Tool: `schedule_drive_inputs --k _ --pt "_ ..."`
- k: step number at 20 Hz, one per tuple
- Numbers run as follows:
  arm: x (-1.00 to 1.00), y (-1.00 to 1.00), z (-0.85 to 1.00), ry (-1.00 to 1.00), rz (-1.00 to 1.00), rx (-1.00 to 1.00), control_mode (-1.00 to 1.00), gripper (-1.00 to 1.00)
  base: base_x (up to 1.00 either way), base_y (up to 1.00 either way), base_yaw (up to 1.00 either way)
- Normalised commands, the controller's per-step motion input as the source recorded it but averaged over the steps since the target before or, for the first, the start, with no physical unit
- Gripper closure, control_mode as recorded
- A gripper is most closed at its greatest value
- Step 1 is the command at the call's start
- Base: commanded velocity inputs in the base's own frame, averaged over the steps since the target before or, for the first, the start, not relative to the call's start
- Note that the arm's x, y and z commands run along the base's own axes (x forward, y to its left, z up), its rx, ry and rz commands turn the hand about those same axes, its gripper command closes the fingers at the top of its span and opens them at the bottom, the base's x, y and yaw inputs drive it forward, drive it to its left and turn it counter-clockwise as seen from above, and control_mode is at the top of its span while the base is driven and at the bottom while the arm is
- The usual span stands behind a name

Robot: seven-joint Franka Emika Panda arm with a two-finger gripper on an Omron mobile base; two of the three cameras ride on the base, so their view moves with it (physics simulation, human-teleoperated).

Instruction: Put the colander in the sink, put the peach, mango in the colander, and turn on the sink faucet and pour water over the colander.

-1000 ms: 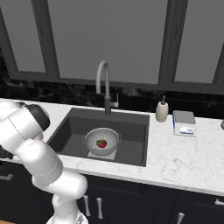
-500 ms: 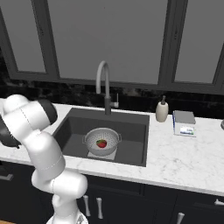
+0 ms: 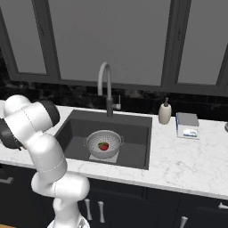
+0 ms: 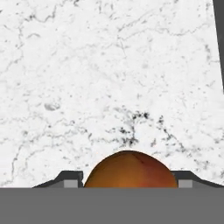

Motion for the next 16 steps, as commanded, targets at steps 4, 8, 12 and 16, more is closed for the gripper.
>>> schedule_drive_inputs --k 4,8,12,16 --pt "-0.27 -0.36 0.33 -0.16 -0.12 0.11 -1.00 1.00 0.00 0.00 0.00" --pt "-0.07 -0.57 0.71 -0.18 -0.11 0.07 -1.00 1.00 0.00 0.00 0.00" --pt "0.00 -0.72 0.88 -0.20 -0.13 0.07 -1.00 1.00 0.00 0.00 0.00" --pt "0.00 -0.78 0.75 -0.18 -0.14 0.01 -1.00 1.00 0.00 0.00 0.00"
